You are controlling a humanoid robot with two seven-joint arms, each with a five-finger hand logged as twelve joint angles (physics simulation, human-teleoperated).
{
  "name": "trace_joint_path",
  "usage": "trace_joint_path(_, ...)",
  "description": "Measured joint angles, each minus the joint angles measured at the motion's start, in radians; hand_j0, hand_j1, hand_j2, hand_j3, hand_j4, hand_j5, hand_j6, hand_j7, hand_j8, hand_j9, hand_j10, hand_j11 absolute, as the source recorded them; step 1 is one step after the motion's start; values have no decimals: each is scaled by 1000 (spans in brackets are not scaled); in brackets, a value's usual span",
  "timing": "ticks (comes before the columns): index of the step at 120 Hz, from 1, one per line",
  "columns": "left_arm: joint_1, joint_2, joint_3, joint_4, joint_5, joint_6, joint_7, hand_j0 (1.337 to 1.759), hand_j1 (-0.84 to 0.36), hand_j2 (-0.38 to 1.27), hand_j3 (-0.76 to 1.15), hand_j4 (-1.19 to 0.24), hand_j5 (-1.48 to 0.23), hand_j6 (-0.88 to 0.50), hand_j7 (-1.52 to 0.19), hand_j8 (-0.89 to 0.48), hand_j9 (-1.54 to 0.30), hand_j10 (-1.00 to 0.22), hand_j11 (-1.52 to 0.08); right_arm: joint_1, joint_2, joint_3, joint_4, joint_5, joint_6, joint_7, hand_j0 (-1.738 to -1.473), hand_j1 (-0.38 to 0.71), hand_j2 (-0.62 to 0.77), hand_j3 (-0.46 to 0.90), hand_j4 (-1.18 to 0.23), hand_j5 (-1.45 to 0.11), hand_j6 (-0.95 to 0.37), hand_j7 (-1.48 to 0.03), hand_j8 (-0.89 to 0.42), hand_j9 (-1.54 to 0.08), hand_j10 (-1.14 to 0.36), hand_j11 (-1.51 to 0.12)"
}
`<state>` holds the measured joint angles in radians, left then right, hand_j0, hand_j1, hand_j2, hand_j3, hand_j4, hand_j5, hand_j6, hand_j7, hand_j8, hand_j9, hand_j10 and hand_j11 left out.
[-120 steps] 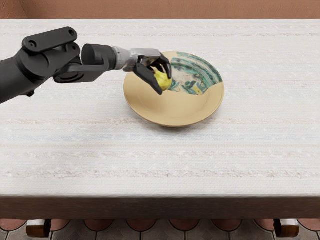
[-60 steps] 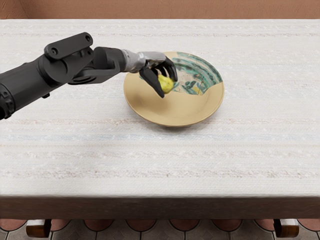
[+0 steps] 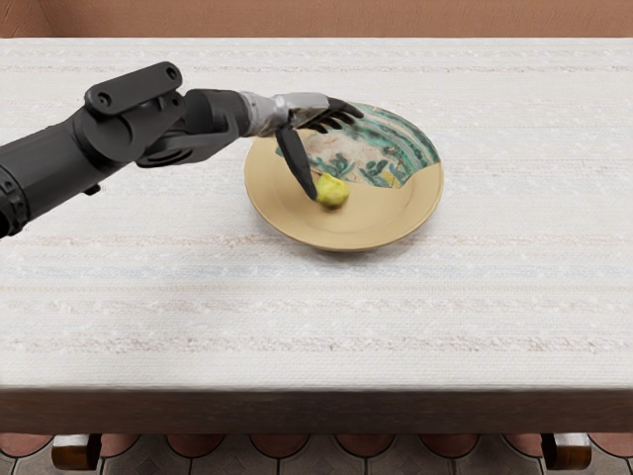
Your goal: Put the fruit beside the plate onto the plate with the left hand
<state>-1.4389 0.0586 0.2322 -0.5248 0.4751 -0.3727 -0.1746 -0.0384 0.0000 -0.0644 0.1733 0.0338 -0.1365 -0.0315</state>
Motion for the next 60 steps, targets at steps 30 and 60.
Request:
trace_joint_path(30, 32, 165, -94, -237, -52, -24, 0, 1658, 309, 14, 0, -38, -48, -34, -47, -34, -47, -38, -47, 0, 0, 0, 0, 0, 0, 0, -1658, -314, -6, 0, -30, -38, -30, -38, -30, -38, -30, -38)
trace_joint_path(60, 86, 316, -183, -397, -185, -200, 0, 1658, 338, 5, 0, -12, -14, -11, -14, -11, -14, -11, -14, 0, 0, 0, 0, 0, 0, 0, -1658, -314, -6, 0, -30, -38, -30, -38, -30, -38, -29, -38)
